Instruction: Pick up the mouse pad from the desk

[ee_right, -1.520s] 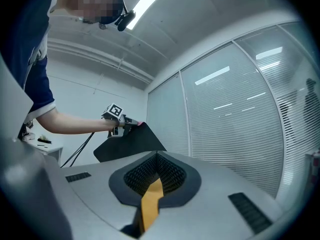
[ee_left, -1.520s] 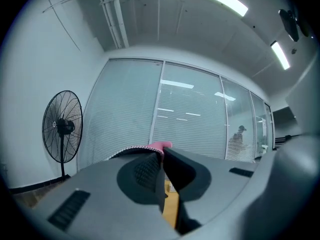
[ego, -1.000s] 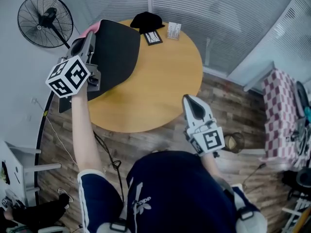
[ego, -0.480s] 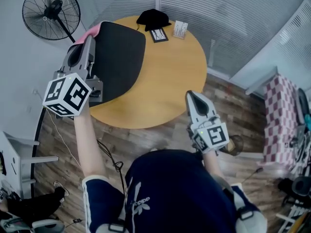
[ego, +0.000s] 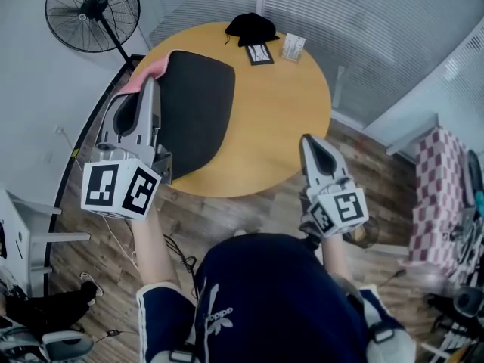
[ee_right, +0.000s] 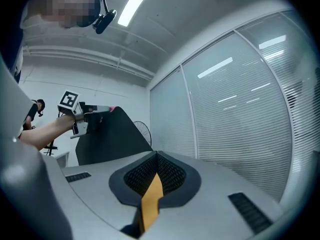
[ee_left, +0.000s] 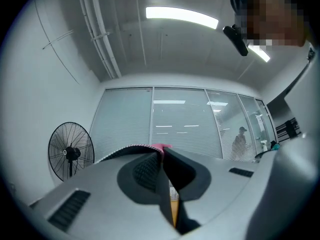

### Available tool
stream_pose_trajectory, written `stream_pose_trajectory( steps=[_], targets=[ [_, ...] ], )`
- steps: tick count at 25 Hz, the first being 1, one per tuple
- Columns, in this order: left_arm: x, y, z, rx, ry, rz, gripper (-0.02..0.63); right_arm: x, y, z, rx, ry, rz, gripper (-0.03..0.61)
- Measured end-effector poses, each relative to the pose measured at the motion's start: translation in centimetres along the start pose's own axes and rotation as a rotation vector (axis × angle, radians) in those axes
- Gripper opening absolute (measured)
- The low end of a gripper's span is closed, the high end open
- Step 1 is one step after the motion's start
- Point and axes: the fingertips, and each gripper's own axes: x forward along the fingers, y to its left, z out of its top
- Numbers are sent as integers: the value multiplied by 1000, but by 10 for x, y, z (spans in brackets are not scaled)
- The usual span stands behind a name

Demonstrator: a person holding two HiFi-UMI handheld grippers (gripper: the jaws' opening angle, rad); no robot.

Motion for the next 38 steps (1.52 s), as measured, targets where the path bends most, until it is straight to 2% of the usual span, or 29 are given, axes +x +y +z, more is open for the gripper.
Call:
stream_pose_trajectory(
  steps=[9, 31, 38],
  targets=[
    [-37, -23, -7, 38, 1, 48, 18, 3, 9, 17, -4, -30, 17, 3],
    [-83, -73, -99, 145, 201, 113, 18, -21, 19, 25, -39, -29, 36, 3],
    [-101, -83, -117, 103, 236, 121, 18, -37, 21, 17, -39, 3, 37, 3]
  ],
)
